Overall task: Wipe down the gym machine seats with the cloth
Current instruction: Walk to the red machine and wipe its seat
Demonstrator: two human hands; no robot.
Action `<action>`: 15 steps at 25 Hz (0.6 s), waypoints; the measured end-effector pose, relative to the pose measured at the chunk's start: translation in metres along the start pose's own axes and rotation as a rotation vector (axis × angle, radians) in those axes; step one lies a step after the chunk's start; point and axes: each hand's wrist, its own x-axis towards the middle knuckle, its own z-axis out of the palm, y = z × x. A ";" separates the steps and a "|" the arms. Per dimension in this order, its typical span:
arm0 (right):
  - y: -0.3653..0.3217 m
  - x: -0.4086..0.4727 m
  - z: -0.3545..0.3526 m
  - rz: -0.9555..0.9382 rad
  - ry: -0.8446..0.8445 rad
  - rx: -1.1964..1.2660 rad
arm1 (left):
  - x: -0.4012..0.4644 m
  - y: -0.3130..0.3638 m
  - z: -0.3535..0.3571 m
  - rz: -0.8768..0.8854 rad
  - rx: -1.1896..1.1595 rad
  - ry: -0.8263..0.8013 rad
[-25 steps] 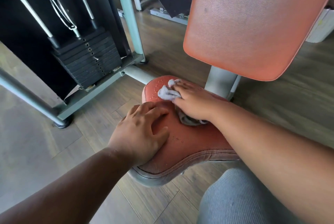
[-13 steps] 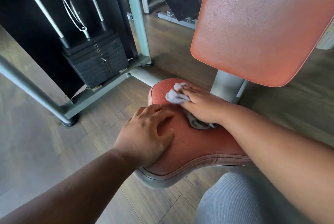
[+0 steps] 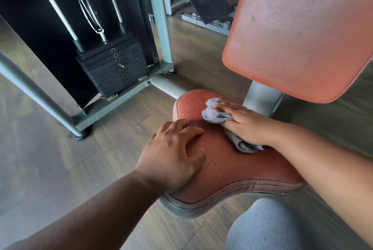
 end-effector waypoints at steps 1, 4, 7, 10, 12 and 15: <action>0.005 0.001 -0.004 0.021 0.005 0.010 | 0.000 0.000 0.000 0.000 0.003 0.004; -0.008 0.048 -0.013 0.185 0.024 0.057 | 0.001 0.000 0.000 0.001 0.008 -0.003; -0.040 0.084 0.000 0.069 0.042 0.003 | 0.000 0.000 0.000 -0.003 -0.013 0.017; -0.029 0.069 -0.001 -0.073 -0.055 -0.009 | 0.001 -0.001 0.002 0.013 0.003 0.031; -0.016 0.058 -0.011 -0.023 -0.063 0.016 | 0.001 -0.002 0.003 0.016 0.009 0.027; -0.028 0.089 -0.014 0.120 -0.007 0.029 | 0.002 -0.002 0.003 0.006 0.016 0.022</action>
